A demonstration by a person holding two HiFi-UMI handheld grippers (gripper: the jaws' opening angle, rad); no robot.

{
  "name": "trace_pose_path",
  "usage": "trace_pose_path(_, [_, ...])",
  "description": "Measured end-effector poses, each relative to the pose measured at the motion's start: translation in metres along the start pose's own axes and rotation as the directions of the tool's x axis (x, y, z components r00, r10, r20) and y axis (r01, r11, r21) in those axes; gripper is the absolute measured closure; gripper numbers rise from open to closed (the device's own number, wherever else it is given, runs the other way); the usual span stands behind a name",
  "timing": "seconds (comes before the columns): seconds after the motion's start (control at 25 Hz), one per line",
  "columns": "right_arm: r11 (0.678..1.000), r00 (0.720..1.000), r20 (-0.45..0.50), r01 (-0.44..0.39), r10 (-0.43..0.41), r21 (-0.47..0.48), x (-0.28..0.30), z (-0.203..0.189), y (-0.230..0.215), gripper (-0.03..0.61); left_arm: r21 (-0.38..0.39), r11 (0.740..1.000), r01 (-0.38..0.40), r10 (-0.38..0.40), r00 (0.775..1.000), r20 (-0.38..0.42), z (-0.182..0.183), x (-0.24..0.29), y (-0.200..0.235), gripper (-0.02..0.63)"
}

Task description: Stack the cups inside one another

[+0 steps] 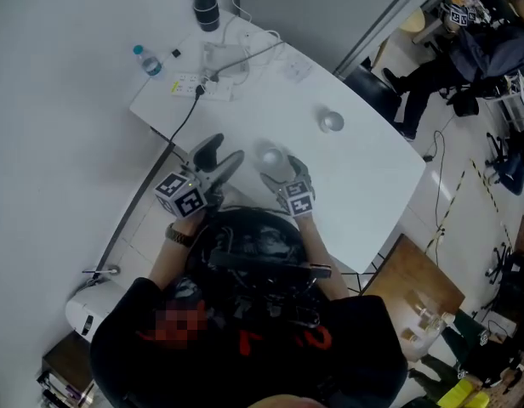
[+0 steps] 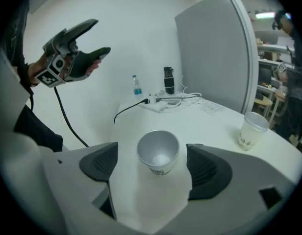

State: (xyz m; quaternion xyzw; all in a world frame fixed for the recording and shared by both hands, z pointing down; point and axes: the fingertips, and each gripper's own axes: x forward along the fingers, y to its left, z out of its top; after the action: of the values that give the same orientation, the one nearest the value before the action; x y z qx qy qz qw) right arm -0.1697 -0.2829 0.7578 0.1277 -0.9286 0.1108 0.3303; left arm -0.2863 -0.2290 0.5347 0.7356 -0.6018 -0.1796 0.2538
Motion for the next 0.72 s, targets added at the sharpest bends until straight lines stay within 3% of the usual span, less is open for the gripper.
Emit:
trace_pose_path(0.28, [1.0, 0.998, -0.068, -0.007, 0.009, 0.028, 0.049, -0.008, -0.003, 0.13, 0.017, 1.0, -0.009, 0.009, 1.0, -0.017, -0.005, -0.008, 0.008, 0.284])
trace_pose_path(0.32, [0.999, 0.998, -0.068, -0.001, 0.004, 0.036, 0.051, -0.009, -0.004, 0.172, 0.015, 1.0, -0.01, 0.01, 1.0, -0.019, -0.005, -0.008, 0.009, 0.284])
trace_pose_path(0.48, [0.997, 0.998, -0.066, -0.01, 0.015, 0.073, 0.042, -0.01, -0.003, 0.195, 0.006, 1.0, -0.011, 0.011, 1.0, -0.022, -0.007, -0.006, 0.01, 0.284])
trace_pose_path(0.72, [0.989, 0.999, -0.027, 0.046, -0.043, 0.141, 0.012, -0.015, -0.025, 0.195, 0.0, 0.999, 0.044, -0.044, 0.998, -0.047, -0.006, 0.017, 0.003, 0.284])
